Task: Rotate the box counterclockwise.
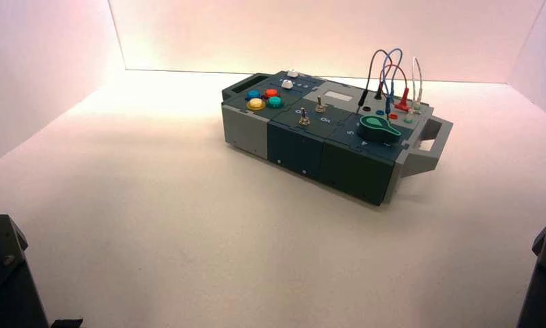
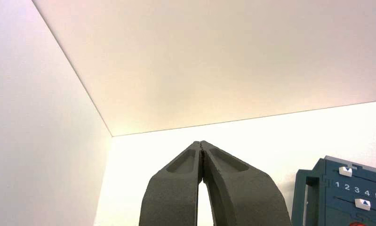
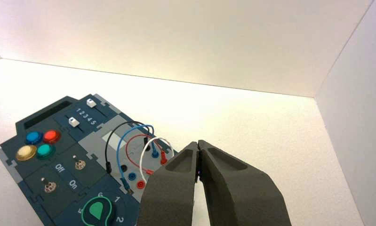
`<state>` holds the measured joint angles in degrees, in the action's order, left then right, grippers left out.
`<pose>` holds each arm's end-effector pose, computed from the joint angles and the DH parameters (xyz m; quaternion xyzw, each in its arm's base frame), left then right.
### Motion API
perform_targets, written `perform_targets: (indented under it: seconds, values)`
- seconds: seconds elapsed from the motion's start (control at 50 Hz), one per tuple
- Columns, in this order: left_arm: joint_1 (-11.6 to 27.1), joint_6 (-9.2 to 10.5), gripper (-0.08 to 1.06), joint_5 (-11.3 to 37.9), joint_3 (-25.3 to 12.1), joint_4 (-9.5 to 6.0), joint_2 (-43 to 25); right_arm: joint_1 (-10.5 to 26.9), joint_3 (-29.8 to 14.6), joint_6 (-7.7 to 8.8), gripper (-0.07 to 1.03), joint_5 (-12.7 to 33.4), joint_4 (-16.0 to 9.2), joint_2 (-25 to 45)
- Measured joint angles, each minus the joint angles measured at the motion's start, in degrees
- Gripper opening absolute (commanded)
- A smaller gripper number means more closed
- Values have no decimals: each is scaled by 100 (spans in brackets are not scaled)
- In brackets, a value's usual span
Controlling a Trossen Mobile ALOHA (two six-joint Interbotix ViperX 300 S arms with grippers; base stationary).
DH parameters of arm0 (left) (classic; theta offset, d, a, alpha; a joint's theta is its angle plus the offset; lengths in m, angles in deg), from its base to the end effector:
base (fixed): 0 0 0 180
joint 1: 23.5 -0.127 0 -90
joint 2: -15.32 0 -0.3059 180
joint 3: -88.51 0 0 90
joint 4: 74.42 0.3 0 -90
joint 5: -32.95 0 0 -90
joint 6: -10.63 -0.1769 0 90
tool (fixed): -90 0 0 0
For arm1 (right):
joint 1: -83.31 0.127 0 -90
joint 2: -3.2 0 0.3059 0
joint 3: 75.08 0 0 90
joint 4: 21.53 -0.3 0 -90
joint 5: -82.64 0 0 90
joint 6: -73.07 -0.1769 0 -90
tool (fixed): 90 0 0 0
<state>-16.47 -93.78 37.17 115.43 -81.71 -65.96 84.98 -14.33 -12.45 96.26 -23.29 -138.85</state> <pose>0.3990 -0.0509 0.2683 0.0719 0.1894 -0.0767 0.9763 0.2189 0.0077 0.2026 -0.0258 0.1930 0.0225 0.9806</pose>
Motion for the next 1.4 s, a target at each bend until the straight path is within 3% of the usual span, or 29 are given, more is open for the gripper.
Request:
perform_targets:
  seconds: [0.62, 0.92, 1.08, 1.18, 1.24, 1.28, 1.4]
  values:
    - [0, 0, -3, -9, 0, 9, 0, 0, 0, 0, -2, 35, -18, 0]
    - [0, 9, -3, 88, -9, 9, 62, 0, -396, -9, -2, 967, -220, -26]
    - [35, 0, -3, 598, -264, 9, 149, 0, -932, -9, -2, 1916, -272, -44]
    - [53, -9, -3, 1301, -615, 9, 70, 0, -1336, -9, -2, 2602, -360, -53]
    - [53, -9, -3, 1362, -650, 9, 62, 0, -1371, -18, -2, 2654, -369, -44]
    - [88, -35, -3, 1740, -861, 9, -44, 0, -1529, -9, -2, 3041, -439, -26]
    - [220, -475, -3, 2804, -1591, 0, -475, 0, -1573, -9, -2, 3542, -589, 88]
